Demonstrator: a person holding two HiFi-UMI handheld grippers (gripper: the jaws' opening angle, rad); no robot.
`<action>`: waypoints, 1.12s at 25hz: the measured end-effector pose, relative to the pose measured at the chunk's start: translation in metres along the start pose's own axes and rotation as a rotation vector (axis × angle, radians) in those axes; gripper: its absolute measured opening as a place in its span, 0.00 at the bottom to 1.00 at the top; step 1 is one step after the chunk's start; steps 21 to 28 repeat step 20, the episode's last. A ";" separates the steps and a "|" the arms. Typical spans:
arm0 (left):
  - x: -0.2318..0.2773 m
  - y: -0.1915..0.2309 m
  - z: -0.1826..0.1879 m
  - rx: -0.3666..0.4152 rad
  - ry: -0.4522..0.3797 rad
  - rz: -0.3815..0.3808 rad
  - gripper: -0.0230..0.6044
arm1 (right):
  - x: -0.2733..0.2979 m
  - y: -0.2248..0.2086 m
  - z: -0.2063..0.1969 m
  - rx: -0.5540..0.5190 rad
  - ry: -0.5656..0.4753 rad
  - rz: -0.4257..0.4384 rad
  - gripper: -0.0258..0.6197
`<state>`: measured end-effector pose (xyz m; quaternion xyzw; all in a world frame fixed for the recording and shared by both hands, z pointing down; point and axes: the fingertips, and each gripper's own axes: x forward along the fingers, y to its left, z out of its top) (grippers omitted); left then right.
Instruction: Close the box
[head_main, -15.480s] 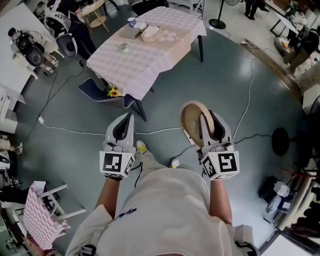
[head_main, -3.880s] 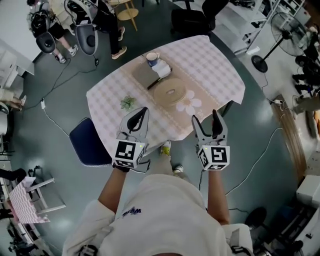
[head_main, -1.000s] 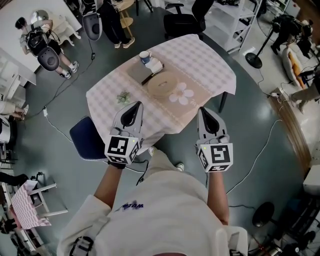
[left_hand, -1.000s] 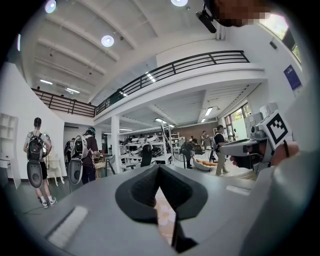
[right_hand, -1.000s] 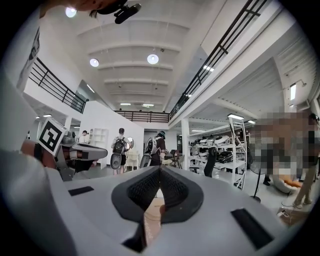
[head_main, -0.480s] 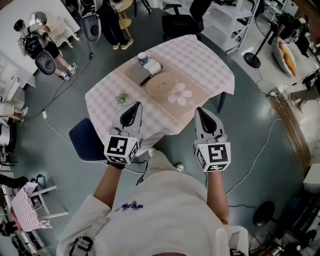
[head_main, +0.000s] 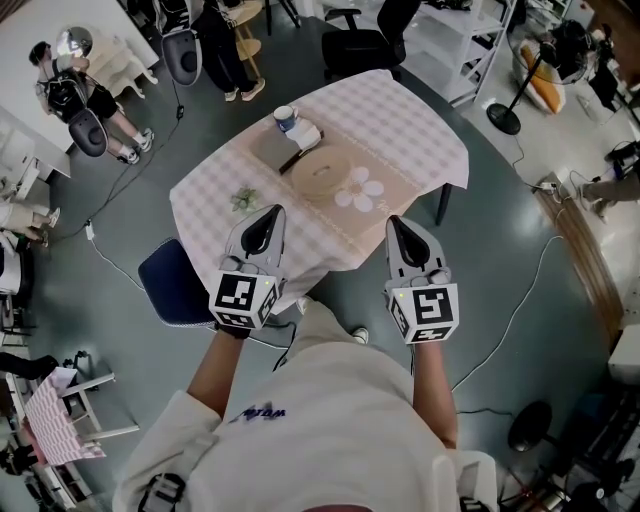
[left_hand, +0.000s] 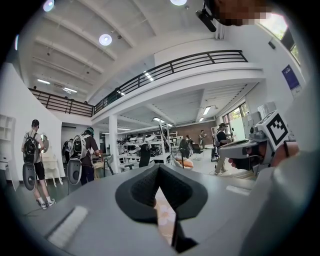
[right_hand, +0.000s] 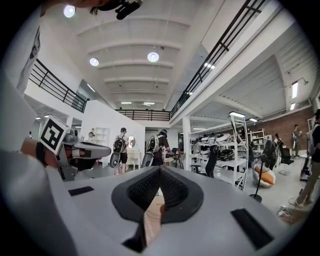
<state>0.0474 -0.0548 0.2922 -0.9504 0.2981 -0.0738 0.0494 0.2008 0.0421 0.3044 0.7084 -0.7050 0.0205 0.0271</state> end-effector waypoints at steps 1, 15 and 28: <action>0.000 0.000 -0.001 0.001 0.002 0.000 0.04 | 0.000 0.000 0.000 0.002 -0.001 0.000 0.04; 0.009 -0.015 -0.012 0.020 0.045 -0.044 0.04 | 0.000 0.010 -0.010 0.047 0.010 0.015 0.04; 0.010 -0.018 -0.012 0.025 0.056 -0.056 0.04 | -0.001 0.010 -0.012 0.060 0.018 0.021 0.04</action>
